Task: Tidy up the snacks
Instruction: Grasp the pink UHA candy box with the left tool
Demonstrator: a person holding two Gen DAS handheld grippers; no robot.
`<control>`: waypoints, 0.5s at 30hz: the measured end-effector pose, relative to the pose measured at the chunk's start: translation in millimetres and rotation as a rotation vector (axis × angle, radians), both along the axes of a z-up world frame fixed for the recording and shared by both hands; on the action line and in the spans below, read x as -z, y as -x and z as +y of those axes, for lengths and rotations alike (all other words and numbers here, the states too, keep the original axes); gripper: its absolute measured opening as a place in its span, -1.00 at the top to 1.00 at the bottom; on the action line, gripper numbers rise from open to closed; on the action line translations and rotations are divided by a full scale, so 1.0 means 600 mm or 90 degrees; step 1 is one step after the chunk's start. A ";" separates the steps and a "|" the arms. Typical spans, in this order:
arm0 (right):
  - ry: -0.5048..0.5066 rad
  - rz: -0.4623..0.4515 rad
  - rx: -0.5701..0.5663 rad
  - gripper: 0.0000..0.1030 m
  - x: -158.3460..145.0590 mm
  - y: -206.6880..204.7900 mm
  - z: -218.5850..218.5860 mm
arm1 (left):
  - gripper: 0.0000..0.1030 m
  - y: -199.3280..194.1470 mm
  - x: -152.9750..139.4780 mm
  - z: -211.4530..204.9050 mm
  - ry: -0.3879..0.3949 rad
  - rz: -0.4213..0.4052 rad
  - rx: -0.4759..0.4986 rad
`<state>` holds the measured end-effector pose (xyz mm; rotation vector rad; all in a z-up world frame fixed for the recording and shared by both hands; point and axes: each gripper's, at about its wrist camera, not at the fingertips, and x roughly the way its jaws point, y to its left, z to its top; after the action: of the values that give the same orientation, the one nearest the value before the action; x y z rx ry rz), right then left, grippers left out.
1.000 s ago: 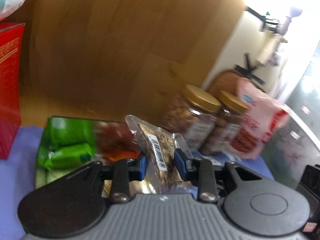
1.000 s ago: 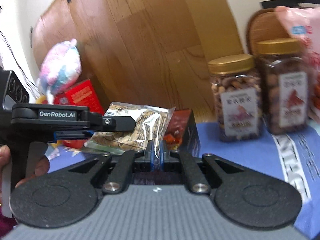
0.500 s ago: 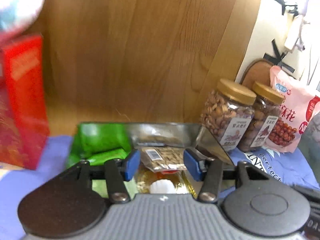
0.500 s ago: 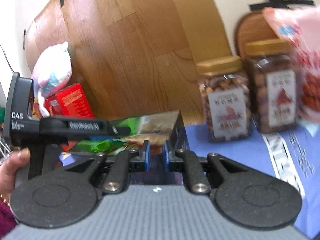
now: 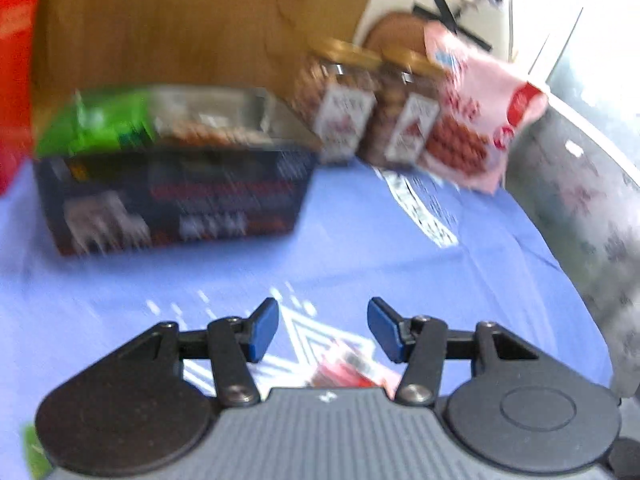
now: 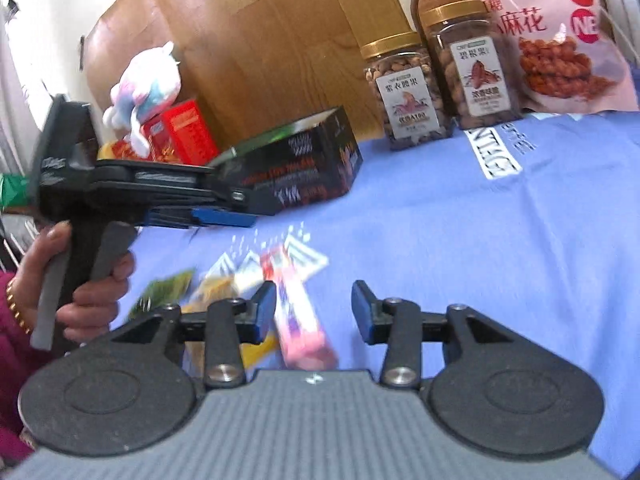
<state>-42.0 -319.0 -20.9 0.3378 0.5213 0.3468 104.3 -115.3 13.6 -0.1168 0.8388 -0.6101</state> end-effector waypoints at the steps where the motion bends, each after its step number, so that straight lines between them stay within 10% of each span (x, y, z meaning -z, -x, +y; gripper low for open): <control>1: 0.004 0.003 -0.003 0.11 0.003 0.007 0.002 | 0.02 0.002 0.006 -0.006 0.005 0.013 0.007; 10: 0.152 -0.032 0.094 0.10 0.014 0.044 -0.003 | 0.08 0.039 0.028 -0.030 0.005 0.048 0.023; 15: 0.131 -0.032 0.125 0.10 0.012 0.053 -0.035 | 0.09 0.051 0.019 -0.041 0.011 0.048 0.032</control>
<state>-73.6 -340.2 -28.0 0.1779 0.4662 0.1091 73.4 -140.1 2.0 -0.1355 0.9113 -0.6629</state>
